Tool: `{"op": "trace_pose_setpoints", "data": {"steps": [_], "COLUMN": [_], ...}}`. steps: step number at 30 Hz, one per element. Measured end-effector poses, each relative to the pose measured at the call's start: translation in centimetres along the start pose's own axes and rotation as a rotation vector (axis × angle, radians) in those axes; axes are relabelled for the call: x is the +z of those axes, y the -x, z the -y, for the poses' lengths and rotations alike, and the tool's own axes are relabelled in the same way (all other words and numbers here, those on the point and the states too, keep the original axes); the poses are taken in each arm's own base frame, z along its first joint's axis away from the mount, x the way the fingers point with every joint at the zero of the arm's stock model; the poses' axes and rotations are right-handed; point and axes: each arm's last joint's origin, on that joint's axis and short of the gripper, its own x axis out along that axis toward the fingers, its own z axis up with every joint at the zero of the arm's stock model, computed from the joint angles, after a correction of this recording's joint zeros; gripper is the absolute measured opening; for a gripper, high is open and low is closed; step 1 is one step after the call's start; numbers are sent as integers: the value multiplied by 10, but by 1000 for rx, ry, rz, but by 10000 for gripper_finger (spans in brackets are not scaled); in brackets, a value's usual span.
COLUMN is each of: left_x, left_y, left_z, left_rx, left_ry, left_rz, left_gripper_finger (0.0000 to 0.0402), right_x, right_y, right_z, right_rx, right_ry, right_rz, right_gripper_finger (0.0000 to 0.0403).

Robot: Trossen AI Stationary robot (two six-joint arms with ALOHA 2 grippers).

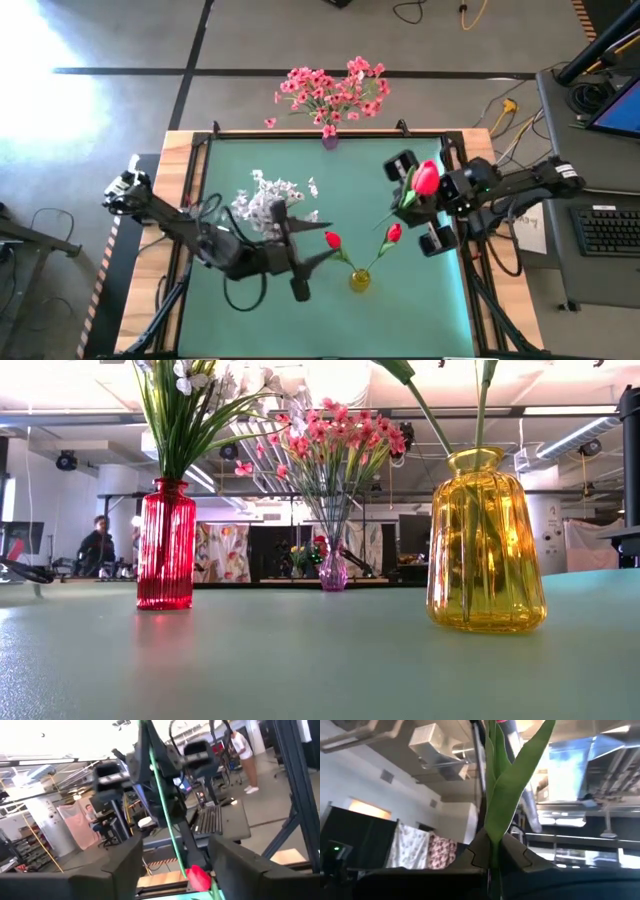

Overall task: Sort flowers into vase by color
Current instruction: Put the red tulip into the yellow flower vase

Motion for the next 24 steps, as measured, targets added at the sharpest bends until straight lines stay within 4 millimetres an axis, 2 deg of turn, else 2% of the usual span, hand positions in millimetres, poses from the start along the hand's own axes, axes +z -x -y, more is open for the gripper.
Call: {"op": "trace_pose_setpoints", "data": {"steps": [6,11,15,19,24], "left_x": [0,-10,-16,-21,-26], "left_y": [-29,-55,-64,-68,-71], "left_z": [5,10,14,18,23], "left_rx": [33,-13,-96,-100,-110], "left_ry": [-31,-43,-6,-7,12], "left_rz": [-2,7,42,32,22], "left_gripper_finger": [264,278,274,261,215], "right_x": [-2,-8,-9,-9,-10], "right_y": [-20,-34,-38,-38,-39], "right_z": [-14,-27,-33,-36,-43], "right_rx": [51,89,106,113,127], "right_ry": [-27,-1,44,60,135], "right_rz": [29,36,42,45,56], "right_gripper_finger": [12,12,12,12,13]}}
